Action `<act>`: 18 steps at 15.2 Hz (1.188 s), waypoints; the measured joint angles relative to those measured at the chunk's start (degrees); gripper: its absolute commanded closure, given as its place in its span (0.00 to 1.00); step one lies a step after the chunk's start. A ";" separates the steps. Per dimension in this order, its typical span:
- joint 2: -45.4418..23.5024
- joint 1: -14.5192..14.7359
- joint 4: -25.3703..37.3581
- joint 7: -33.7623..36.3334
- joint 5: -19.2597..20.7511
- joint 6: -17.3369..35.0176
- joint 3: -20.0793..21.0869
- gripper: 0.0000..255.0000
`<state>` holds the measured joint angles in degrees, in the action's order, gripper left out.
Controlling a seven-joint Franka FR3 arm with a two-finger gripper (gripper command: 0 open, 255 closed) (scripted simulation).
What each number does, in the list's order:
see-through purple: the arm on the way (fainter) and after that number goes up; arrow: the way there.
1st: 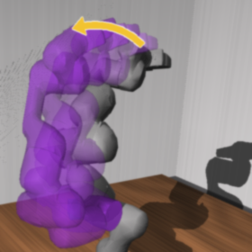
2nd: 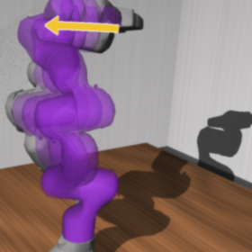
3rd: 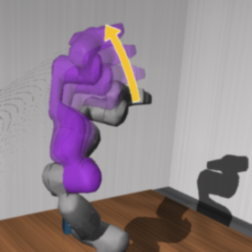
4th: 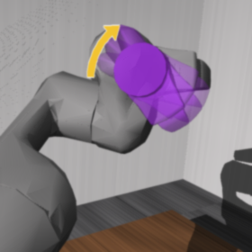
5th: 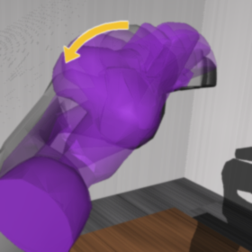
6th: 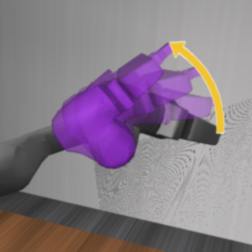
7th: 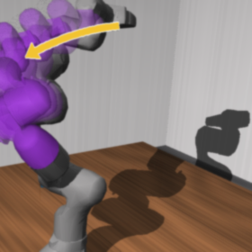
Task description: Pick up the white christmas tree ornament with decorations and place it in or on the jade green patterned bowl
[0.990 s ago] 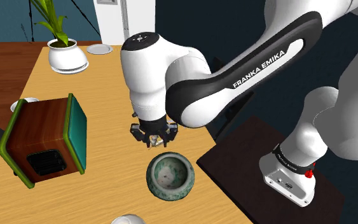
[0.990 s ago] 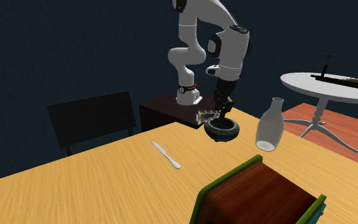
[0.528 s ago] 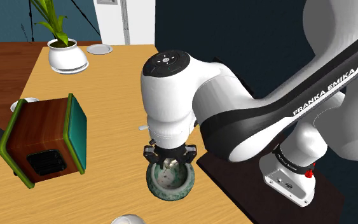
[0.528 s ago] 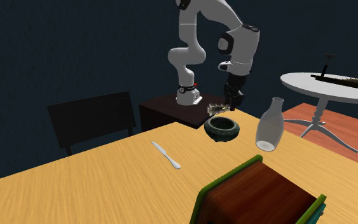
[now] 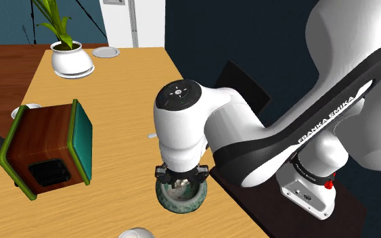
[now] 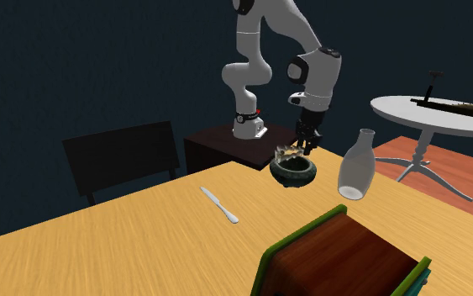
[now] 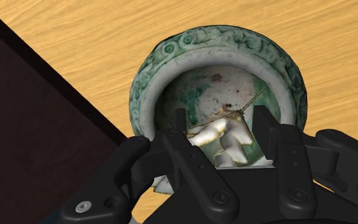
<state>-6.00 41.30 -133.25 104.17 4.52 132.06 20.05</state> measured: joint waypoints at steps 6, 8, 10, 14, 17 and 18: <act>-3.96 0.24 -0.68 1.51 2.23 4.36 -0.56 1.00; -4.66 0.32 -0.78 1.84 2.64 5.09 -0.68 1.00; -4.88 0.35 -0.79 1.94 2.78 5.31 -0.72 1.00; -4.97 0.36 -0.79 1.98 2.83 5.40 -0.74 1.00; -4.97 0.36 -0.79 1.98 2.83 5.40 -0.74 0.00; -4.97 0.36 -0.79 1.98 2.83 5.40 -0.74 0.00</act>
<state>-10.97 41.66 -134.04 106.15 7.36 137.46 19.31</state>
